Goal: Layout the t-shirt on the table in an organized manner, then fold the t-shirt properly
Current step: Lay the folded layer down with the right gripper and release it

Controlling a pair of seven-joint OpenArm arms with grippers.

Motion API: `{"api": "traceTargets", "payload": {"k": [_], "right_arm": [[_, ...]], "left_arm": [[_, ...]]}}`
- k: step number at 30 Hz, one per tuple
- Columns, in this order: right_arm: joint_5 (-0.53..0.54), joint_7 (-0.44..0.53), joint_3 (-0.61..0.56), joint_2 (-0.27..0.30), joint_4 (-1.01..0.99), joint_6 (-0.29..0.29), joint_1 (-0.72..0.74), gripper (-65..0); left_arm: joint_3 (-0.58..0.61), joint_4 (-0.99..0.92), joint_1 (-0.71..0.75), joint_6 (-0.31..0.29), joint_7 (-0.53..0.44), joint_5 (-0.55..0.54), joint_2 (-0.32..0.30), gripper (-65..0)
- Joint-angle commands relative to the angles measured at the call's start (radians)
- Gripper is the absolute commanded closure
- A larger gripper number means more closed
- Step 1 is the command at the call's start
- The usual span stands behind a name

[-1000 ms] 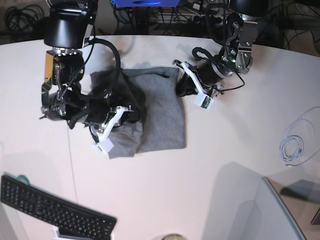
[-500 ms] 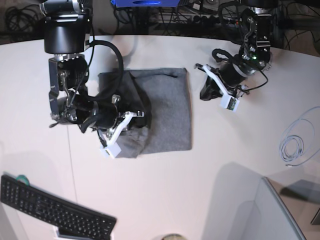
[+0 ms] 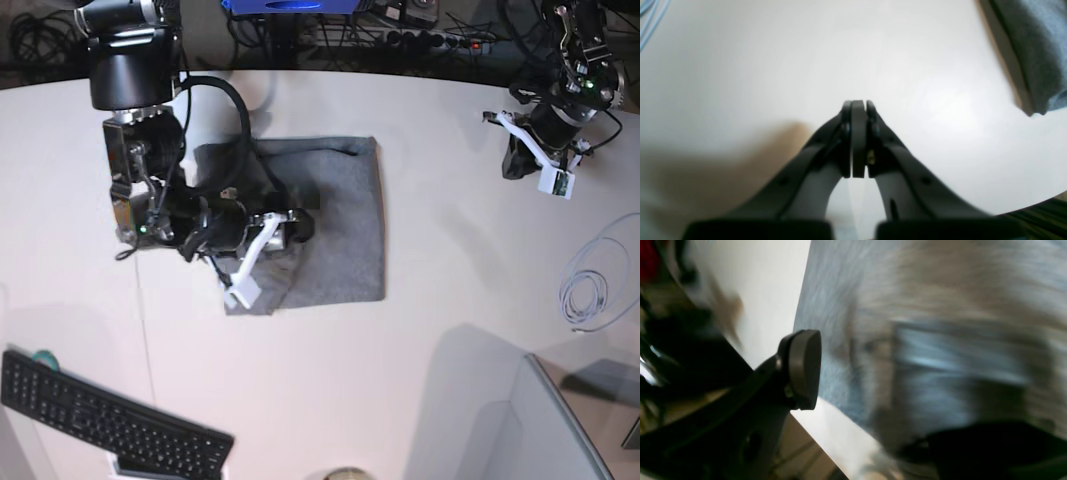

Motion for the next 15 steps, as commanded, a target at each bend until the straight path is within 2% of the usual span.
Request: {"api": "traceTargets", "payload": {"k": [1, 3, 10, 15], "right_arm": [[-0.005, 0.022, -0.022, -0.013, 0.033, 0.006, 0.022, -32.0], [-0.073, 0.047, -0.064, -0.02, 0.053, 0.002, 0.016, -32.0], [-0.102, 0.125, -0.228, -0.019, 0.068, -0.202, 0.024, -32.0], [-0.107, 0.14, -0.378, -0.013, 0.107, -0.314, 0.045, -32.1]], "left_arm": [[-0.023, 0.018, 0.011, 0.001, -0.016, -0.011, -0.016, 0.0], [-0.045, 0.018, 0.013, 0.001, -0.016, -0.011, -0.016, 0.0], [-0.082, 0.018, 0.045, 0.001, -0.016, -0.011, -0.016, 0.0], [-0.082, 0.013, 0.056, 0.001, -0.016, -0.017, -0.016, 0.0]]}}
